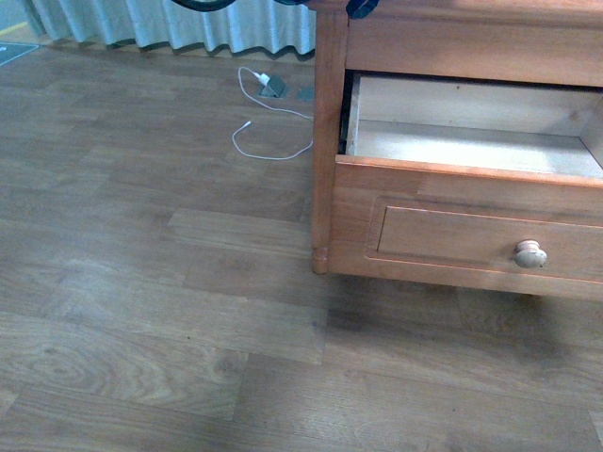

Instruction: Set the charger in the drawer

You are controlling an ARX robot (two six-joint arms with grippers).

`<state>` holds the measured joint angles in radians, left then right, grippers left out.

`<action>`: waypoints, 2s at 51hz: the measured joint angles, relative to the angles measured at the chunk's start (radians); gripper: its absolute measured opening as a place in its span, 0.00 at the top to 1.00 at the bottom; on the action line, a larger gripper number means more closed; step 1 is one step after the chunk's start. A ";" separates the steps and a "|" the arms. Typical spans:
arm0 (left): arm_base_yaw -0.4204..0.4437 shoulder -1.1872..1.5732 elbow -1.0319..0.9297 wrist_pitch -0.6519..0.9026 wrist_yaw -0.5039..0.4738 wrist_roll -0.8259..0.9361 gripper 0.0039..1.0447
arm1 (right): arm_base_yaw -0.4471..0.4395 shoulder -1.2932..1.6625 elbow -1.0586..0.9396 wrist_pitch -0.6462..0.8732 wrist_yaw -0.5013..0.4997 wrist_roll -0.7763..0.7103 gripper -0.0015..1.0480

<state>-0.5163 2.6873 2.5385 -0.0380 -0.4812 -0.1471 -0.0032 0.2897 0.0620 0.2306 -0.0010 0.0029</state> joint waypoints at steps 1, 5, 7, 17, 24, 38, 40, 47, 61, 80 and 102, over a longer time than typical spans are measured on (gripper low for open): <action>0.000 0.009 0.022 -0.017 0.002 0.003 0.20 | 0.000 0.000 0.000 0.000 0.000 0.000 0.08; 0.000 0.035 0.081 -0.053 0.008 0.007 0.32 | 0.000 0.000 0.000 0.000 0.000 0.000 0.08; 0.000 0.042 0.092 -0.058 0.008 0.008 0.37 | 0.000 0.000 0.000 0.000 0.000 0.000 0.08; 0.003 0.045 0.092 -0.054 0.013 0.007 0.68 | 0.000 0.000 0.000 0.000 0.000 0.000 0.08; 0.004 -0.021 -0.031 0.008 0.016 0.009 0.87 | 0.000 0.000 0.000 0.000 0.000 0.000 0.08; 0.021 -0.251 -0.388 0.174 0.053 0.015 0.94 | 0.000 0.000 0.000 0.000 0.000 0.000 0.08; 0.022 -0.288 -0.439 0.196 0.060 0.015 0.94 | 0.000 0.000 0.000 0.000 0.000 0.000 0.08; 0.021 -0.464 -0.664 0.258 0.112 0.011 0.94 | 0.000 0.000 0.000 0.000 0.000 0.000 0.08; -0.042 -0.819 -1.168 0.312 0.290 -0.024 0.94 | 0.000 0.000 0.000 0.000 0.000 0.000 0.08; -0.094 -0.678 -1.173 0.296 0.347 -0.105 0.94 | 0.000 0.000 0.000 0.000 0.000 0.000 0.08; -0.132 -0.432 -0.961 0.249 0.292 -0.153 0.68 | 0.000 0.000 0.000 0.000 0.000 0.000 0.08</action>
<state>-0.6483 2.2555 1.5772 0.2115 -0.1890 -0.3004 -0.0032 0.2897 0.0620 0.2306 -0.0010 0.0029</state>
